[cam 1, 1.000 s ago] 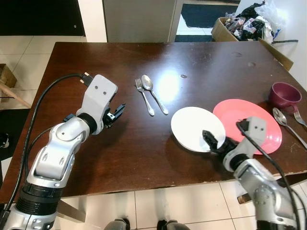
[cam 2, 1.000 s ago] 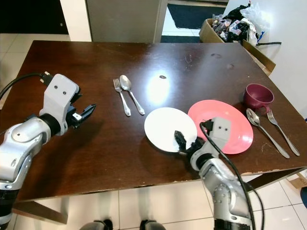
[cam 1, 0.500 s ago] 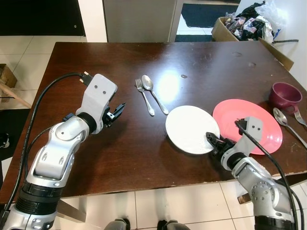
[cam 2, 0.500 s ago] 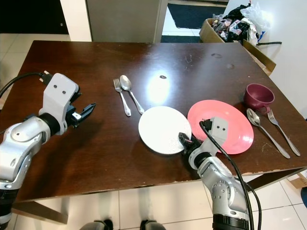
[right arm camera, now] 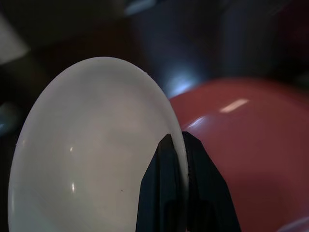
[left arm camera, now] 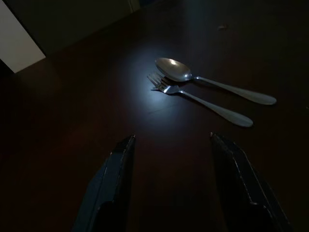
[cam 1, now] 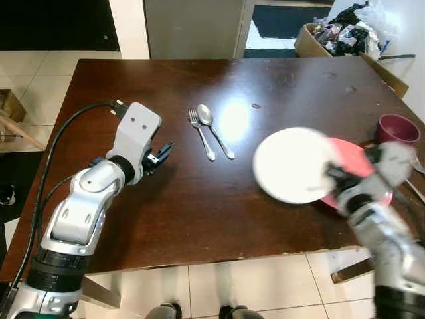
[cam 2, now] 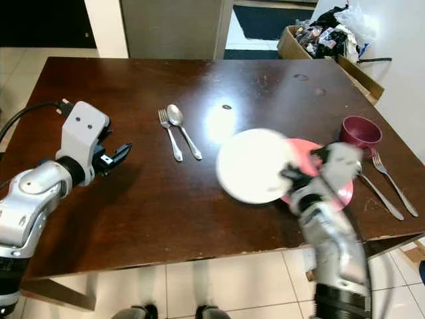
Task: Setting the table
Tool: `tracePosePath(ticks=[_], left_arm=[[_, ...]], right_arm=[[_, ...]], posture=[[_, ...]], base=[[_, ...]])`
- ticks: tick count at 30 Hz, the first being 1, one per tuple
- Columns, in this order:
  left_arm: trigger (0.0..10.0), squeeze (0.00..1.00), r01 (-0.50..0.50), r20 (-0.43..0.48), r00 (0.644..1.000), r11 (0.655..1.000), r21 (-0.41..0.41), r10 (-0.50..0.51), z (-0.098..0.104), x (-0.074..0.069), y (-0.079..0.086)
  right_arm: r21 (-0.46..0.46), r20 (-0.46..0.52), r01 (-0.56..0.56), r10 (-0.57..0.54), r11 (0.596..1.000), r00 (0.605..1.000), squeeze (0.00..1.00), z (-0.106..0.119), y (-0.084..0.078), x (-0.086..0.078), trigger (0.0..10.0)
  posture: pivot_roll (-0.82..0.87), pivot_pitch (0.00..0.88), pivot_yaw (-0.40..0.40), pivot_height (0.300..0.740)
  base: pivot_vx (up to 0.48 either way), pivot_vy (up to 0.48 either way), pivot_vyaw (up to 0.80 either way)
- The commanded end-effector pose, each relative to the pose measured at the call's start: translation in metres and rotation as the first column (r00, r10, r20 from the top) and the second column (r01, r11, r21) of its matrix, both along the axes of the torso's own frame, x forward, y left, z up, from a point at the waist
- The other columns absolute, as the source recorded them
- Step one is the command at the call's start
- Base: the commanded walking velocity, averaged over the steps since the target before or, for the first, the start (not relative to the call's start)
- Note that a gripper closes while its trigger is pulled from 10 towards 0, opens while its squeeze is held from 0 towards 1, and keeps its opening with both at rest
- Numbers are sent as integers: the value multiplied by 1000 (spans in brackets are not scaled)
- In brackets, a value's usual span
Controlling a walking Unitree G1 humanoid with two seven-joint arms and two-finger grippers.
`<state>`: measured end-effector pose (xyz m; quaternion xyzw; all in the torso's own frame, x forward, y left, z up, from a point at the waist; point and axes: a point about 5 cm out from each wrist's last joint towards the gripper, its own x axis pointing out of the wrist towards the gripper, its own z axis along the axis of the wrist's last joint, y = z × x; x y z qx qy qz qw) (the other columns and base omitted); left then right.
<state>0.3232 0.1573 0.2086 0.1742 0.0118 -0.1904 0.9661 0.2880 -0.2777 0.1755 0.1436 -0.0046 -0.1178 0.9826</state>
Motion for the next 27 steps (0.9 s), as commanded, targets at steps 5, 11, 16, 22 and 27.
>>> tracePosePath(ticks=[5,11,16,22,27], left_arm=[[10000,0,9,-14,1000,1000,-4,-9,-5,2,-3],[10000,0,15,-14,1000,1000,-7,-15,-5,4,-4],[10000,0,12,-15,1000,1000,-6,-12,-5,3,-2],[10000,0,3,-17,1000,1000,-10,-3,-6,3,0],[10000,0,-3,-20,1000,1000,-13,2,-6,2,0]], right_arm=[[-2,-8,261,-261,965,965,0,-4,-45,-28,10000],[33,-97,334,-330,942,939,1000,-30,-49,-36,10000],[-16,94,253,-251,967,963,0,0,-39,-21,10000],[-43,243,72,-59,996,968,0,28,-13,-5,10000],[-36,242,-141,146,989,959,0,29,20,16,10000]], posture=[[-10,50,47,740],[-18,55,57,740],[-7,57,54,740],[-1,62,52,740],[15,68,57,740]], base=[[0,0,0],[0,0,0],[0,0,0],[0,0,0],[0,0,0]])
